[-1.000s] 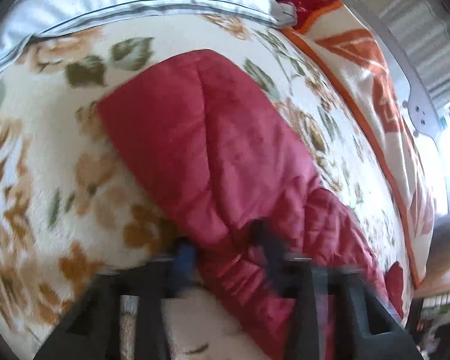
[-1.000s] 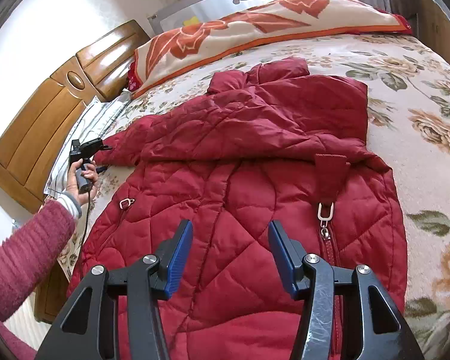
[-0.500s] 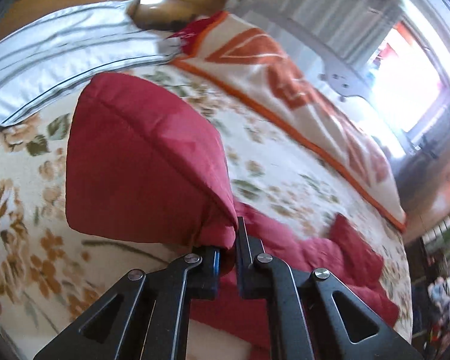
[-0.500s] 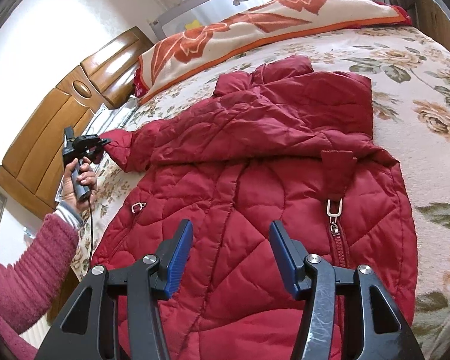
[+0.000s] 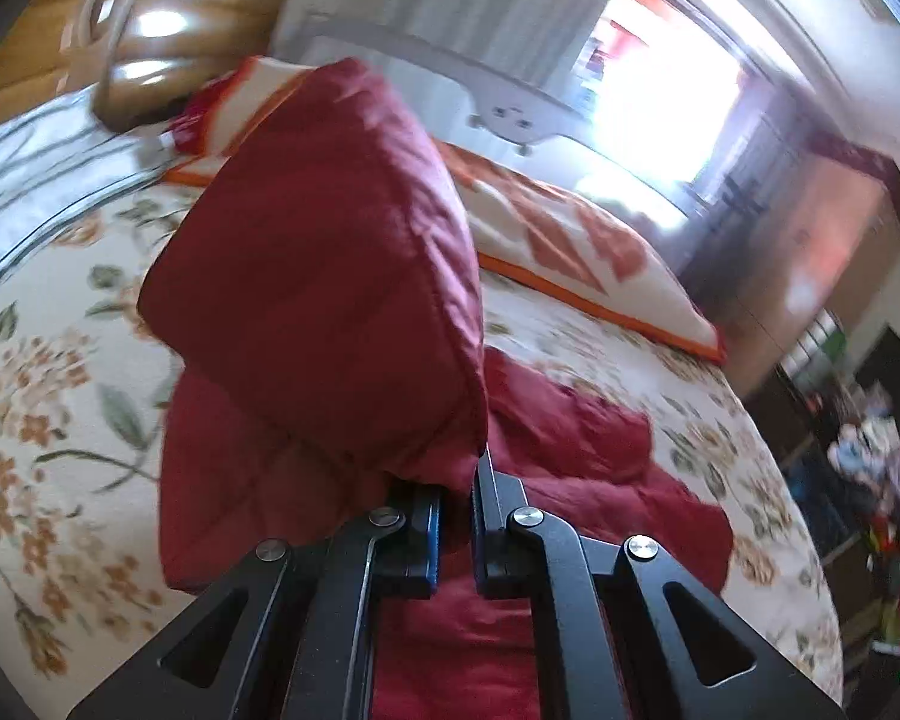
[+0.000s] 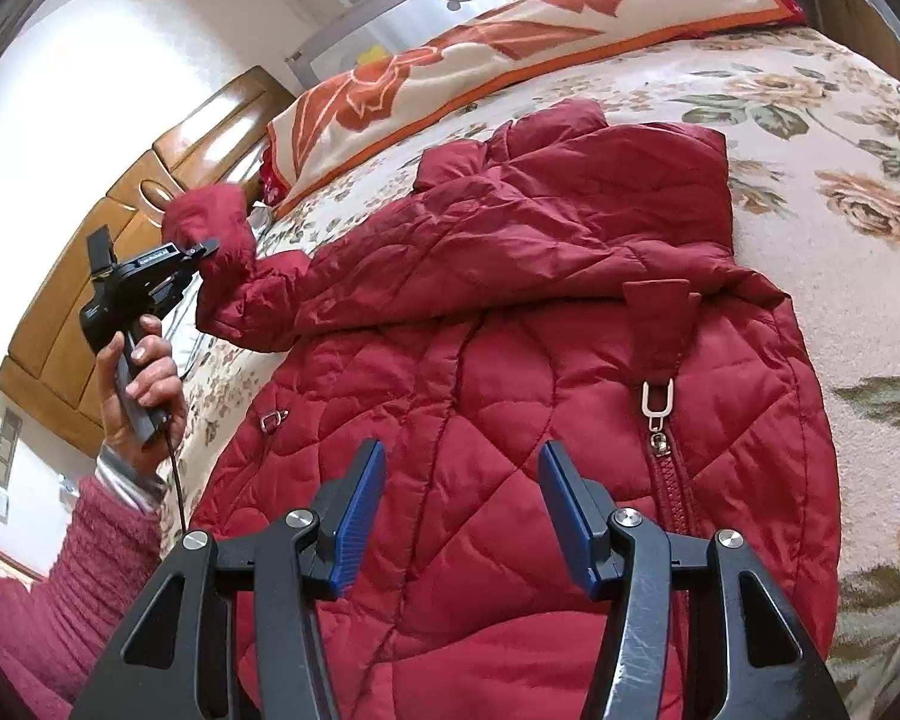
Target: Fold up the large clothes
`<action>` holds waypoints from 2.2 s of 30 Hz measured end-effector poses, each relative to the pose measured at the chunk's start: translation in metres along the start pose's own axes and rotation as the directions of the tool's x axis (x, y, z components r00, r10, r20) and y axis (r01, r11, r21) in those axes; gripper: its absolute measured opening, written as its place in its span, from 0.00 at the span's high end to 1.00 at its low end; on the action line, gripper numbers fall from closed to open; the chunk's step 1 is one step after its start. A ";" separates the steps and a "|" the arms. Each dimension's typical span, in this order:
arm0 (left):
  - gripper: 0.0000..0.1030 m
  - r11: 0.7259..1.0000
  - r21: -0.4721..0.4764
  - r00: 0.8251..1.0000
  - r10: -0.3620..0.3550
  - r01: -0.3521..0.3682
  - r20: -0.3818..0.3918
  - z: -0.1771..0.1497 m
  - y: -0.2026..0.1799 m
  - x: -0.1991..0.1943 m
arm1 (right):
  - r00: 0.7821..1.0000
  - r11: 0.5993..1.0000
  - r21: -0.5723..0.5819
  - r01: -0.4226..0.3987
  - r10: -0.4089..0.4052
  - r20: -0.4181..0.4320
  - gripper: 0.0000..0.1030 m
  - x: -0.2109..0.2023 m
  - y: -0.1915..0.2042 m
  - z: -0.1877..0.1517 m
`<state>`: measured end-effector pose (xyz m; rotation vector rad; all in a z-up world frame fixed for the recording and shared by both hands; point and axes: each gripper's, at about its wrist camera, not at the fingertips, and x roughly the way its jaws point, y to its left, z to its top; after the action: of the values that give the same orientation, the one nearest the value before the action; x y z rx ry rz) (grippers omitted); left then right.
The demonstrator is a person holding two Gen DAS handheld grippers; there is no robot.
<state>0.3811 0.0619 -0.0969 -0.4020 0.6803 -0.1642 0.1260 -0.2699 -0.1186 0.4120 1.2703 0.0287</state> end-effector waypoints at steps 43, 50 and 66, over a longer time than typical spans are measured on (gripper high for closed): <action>0.77 0.764 0.640 0.959 0.122 0.074 -0.257 -0.104 -0.199 0.124 | 0.965 0.880 0.398 -0.260 0.228 0.128 0.13 0.053 -0.118 0.121; 0.66 0.805 0.581 0.944 0.089 0.121 -0.319 -0.106 -0.189 0.117 | 0.972 0.873 0.432 -0.227 0.230 0.045 0.53 0.093 -0.116 0.128; 0.63 0.970 0.209 0.938 0.185 -0.126 -0.294 0.002 -0.042 0.095 | 0.991 0.969 0.207 -0.131 0.120 0.064 0.92 0.050 -0.086 0.160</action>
<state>0.4546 -0.0023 -0.1325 -0.1387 0.9965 -0.1405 0.2721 -0.3829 -0.1545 0.6726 1.1994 -0.0100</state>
